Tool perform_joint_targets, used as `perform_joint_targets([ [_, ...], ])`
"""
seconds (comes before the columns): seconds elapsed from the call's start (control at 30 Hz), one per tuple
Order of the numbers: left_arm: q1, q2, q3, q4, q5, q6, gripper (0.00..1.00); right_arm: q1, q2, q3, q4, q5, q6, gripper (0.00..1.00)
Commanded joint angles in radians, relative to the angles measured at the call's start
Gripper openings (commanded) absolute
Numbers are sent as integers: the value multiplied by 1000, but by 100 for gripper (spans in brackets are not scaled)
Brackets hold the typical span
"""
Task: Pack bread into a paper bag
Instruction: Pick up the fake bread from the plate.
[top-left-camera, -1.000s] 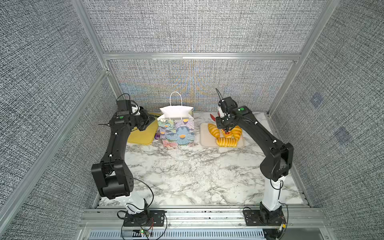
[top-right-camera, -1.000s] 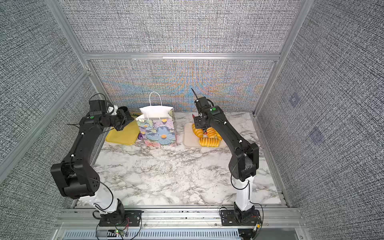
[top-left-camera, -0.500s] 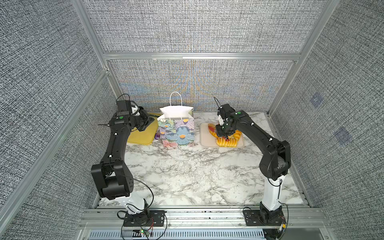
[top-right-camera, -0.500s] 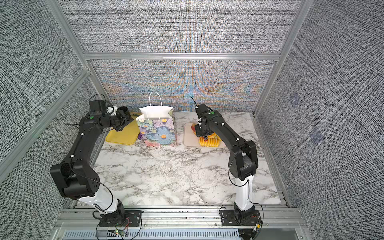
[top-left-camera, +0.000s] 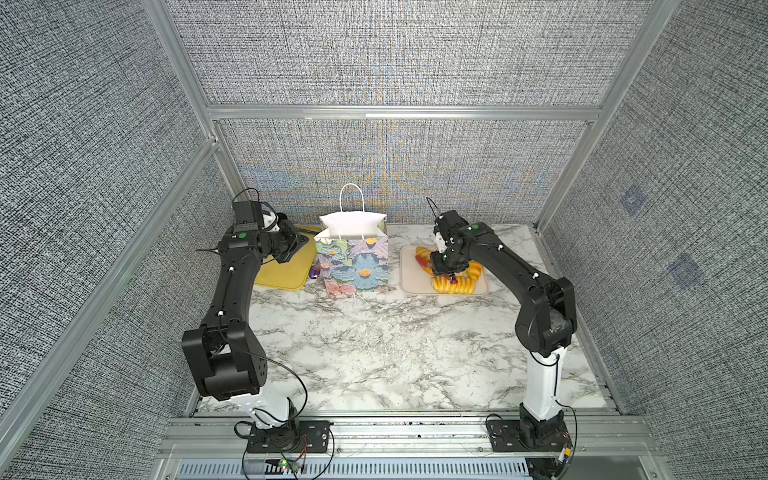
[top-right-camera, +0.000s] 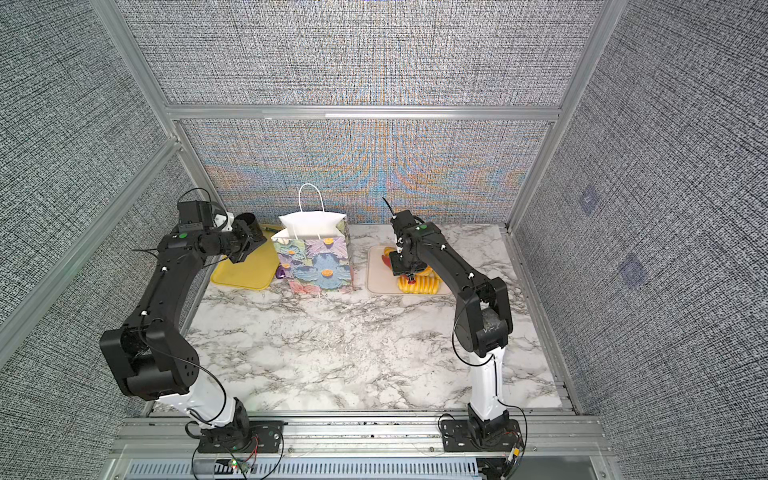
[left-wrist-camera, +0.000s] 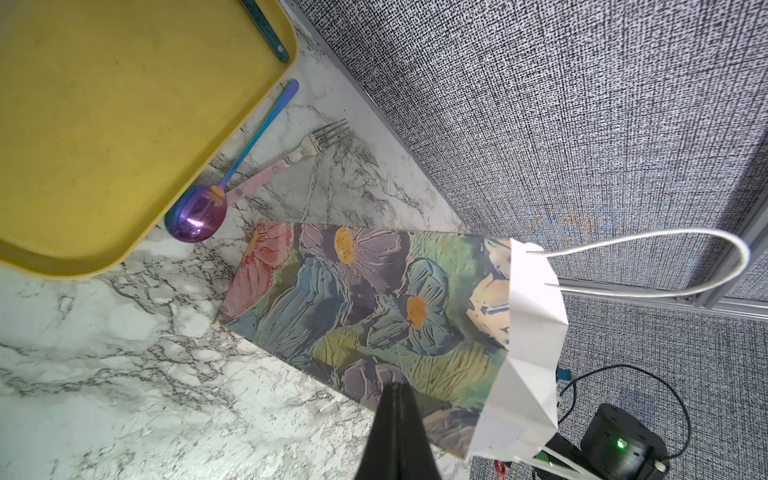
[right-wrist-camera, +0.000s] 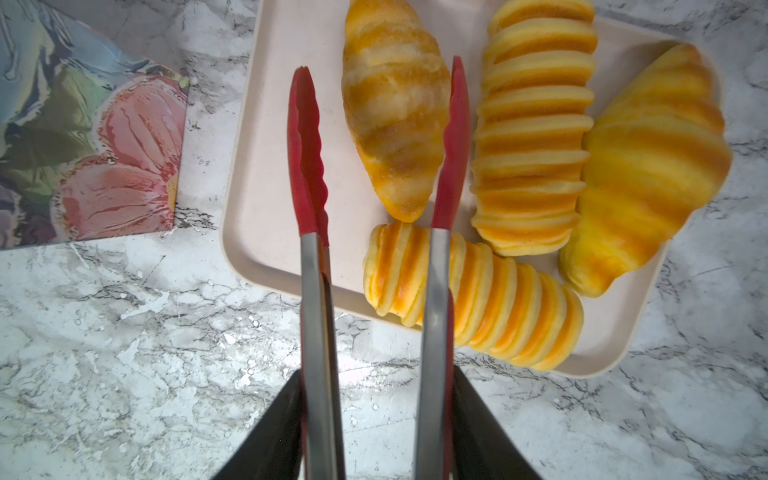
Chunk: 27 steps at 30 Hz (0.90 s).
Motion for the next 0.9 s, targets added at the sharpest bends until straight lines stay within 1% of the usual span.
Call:
perform_joint_targets([
  [0.0, 1, -5, 7, -7, 1, 2, 2, -5, 16, 19, 24, 1, -12, 51],
  [0.27, 3, -7, 8, -6, 0, 4, 2, -14, 60, 45, 26, -15, -17, 51],
  [0.5, 3, -5, 13, -4, 0, 2, 2, -15, 73, 26, 35, -26, -17, 50],
  [0.73, 3, -3, 13, -5, 3, 1, 2, -17, 66, 5, 42, -40, -22, 36],
  [0.87, 3, -7, 10, -4, 2, 0, 2, -18, 49, 20, 35, -31, -19, 34],
])
